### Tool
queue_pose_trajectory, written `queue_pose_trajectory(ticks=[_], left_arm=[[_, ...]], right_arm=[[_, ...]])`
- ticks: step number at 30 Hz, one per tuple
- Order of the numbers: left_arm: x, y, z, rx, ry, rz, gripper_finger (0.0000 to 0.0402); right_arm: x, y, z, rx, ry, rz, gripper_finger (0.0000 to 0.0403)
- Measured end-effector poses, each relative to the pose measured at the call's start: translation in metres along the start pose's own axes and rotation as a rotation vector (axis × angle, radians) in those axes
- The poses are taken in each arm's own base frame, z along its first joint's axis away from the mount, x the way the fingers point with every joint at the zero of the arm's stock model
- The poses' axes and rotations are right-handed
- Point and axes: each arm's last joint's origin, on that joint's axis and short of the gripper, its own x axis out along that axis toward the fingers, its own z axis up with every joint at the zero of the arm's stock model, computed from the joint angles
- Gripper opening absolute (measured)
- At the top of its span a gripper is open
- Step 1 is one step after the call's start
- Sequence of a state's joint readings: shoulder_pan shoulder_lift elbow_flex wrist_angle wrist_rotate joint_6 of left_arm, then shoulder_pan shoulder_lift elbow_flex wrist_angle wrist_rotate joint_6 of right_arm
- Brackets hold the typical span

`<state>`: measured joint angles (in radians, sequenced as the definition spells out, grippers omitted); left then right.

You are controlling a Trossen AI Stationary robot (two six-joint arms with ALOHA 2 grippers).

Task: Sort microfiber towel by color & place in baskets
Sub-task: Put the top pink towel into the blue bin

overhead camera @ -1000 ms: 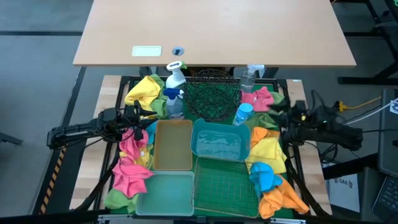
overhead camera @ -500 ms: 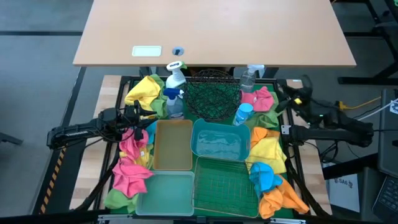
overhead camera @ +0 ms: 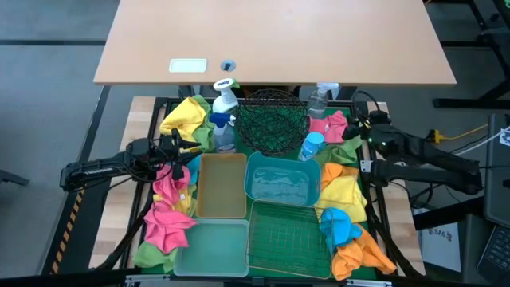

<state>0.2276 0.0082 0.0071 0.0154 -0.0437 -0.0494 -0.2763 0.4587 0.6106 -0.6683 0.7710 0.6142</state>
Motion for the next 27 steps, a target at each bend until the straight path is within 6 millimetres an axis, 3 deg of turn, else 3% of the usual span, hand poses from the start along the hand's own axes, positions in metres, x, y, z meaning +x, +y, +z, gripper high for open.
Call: queue_pose_trajectory(ticks=[15, 27], left_arm=[[0.000, 0.000, 0.000, 0.000, 0.000, 0.000, 0.0146], [0.000, 0.000, 0.000, 0.000, 0.000, 0.000, 0.0146]], right_arm=[[0.070, -0.014, -0.010, 0.033, 0.448, -0.077, 0.0209], [0.105, -0.017, -0.015, 0.088, 0.541, -0.073, 0.0209]])
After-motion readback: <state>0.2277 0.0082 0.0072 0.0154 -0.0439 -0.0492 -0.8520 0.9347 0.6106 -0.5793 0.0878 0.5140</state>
